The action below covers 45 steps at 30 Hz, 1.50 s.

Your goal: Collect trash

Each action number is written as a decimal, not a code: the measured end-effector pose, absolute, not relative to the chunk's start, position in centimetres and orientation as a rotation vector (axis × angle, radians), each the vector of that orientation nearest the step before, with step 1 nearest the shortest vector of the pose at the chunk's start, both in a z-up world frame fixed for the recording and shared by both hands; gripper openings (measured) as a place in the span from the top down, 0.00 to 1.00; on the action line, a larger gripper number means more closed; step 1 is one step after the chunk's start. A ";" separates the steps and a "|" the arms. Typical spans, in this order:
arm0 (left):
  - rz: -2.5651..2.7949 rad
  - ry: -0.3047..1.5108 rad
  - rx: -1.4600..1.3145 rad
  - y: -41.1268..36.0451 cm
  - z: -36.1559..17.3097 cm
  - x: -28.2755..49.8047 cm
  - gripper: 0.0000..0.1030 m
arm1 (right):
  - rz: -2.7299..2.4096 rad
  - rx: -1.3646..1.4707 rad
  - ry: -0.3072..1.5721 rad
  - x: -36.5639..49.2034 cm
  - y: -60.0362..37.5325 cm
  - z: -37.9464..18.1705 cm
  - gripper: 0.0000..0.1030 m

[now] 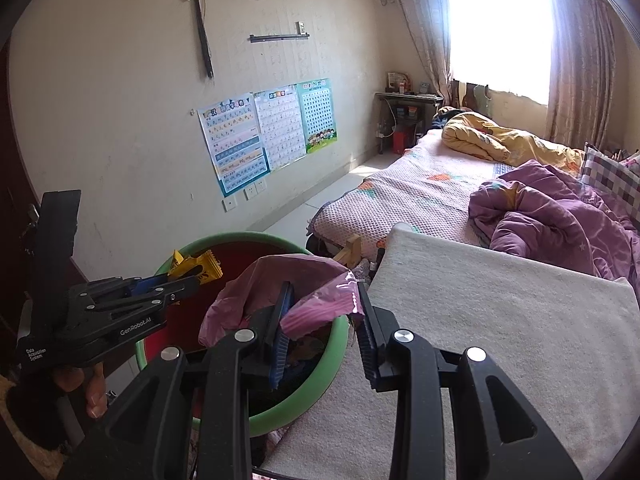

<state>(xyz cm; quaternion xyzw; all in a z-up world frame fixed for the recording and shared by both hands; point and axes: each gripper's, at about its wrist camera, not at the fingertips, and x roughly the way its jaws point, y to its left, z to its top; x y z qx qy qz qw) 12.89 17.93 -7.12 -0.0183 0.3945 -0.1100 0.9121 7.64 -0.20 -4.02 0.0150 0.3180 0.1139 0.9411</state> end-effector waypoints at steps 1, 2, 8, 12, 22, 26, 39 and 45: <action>-0.226 0.815 -0.038 18.0 -7.2 13.0 0.76 | 0.233 0.027 0.649 7.7 -0.1 -4.1 0.70; -0.226 0.816 -0.039 17.9 -7.2 13.1 0.76 | 0.233 0.023 0.649 7.7 -0.1 -4.1 0.70; -0.222 0.817 -0.043 18.0 -7.3 13.2 0.76 | 0.235 0.009 0.651 7.8 0.5 -4.3 0.70; -0.217 0.823 -0.045 18.0 -7.5 13.3 0.76 | 0.239 0.003 0.653 7.9 0.7 -4.4 0.70; -0.210 0.839 -0.039 17.7 -8.0 13.8 0.74 | 0.236 -0.022 0.651 7.8 1.2 -4.6 0.70; -0.205 0.841 -0.031 17.6 -8.1 14.0 0.74 | 0.240 -0.041 0.646 7.5 1.5 -4.7 0.70; -0.176 0.856 -0.020 17.7 -9.2 14.2 0.59 | 0.259 -0.073 0.631 6.9 2.0 -4.6 0.49; -0.155 0.858 -0.024 17.9 -9.4 14.2 0.44 | 0.264 -0.055 0.615 6.4 1.7 -4.2 0.34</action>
